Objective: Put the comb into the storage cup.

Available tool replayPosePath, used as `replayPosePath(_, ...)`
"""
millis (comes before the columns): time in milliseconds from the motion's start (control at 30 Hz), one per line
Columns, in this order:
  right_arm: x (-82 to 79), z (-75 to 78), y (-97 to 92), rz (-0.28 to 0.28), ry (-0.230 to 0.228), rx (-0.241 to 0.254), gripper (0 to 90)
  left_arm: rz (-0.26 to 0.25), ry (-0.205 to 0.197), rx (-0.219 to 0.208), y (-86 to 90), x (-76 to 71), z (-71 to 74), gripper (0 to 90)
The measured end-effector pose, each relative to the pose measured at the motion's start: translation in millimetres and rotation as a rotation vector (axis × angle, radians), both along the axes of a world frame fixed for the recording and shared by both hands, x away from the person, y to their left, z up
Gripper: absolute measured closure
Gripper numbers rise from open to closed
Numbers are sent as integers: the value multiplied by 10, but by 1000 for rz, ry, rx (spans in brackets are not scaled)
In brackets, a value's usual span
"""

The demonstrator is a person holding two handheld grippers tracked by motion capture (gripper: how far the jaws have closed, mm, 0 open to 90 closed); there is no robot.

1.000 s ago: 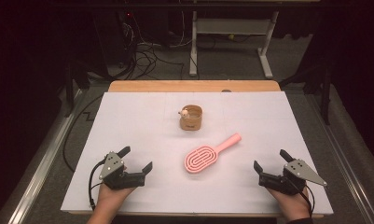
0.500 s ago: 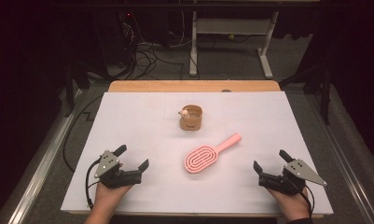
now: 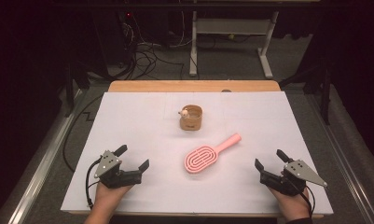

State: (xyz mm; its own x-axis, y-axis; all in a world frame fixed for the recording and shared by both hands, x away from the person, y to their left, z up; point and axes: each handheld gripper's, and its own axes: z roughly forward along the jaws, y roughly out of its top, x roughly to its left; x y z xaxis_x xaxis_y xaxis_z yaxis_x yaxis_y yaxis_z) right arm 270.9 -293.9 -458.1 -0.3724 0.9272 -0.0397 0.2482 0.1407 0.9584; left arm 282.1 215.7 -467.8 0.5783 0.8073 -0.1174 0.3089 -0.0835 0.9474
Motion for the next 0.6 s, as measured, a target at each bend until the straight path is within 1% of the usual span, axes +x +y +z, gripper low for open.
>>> replayPosePath(100, -6, 5, -6, 3, 4, 1, 261, 0, 0, -1, 0, 0, 0, 0)
replayPosePath(133, -9, 7, -7, 6, 6, 3, 303, -4, 2, -2, -1, 1, 4, 0)
replayPosePath(167, -9, 7, -7, 6, 6, 3, 303, -4, 2, -2, -1, 1, 4, 0)
replayPosePath(200, -12, 9, -8, 11, 5, 1, 334, -4, 2, 4, -3, -1, 9, 0)
replayPosePath(233, -16, 11, -4, 14, 8, -1, 377, -1, -1, 4, -8, -3, 11, 0)
replayPosePath(267, -20, 14, -1, 28, 13, 2, 464, -3, -2, 4, -9, -4, 12, 0)
replayPosePath(300, -20, 14, -1, 28, 13, 2, 464, -4, -3, 2, -10, -4, 12, 0)
replayPosePath(333, -21, 18, 3, 44, 11, 9, 554, -2, -4, 2, -10, -3, 12, 0)
replayPosePath(367, -21, 18, 3, 44, 11, 9, 554, -2, -4, 2, -10, -3, 12, 0)
replayPosePath(400, -18, 20, 3, 49, 15, 11, 585, -4, -2, 1, -7, 0, 12, 0)
replayPosePath(433, -10, 25, 9, 56, 24, 18, 660, -5, -1, 6, -4, 1, 14, 0)
replayPosePath(467, -10, 25, 9, 56, 24, 18, 660, -5, -1, 6, -4, 1, 14, 0)
replayPosePath(600, 4, 41, 27, 60, 36, 23, 784, -5, -9, 0, 3, -4, 20, 0)
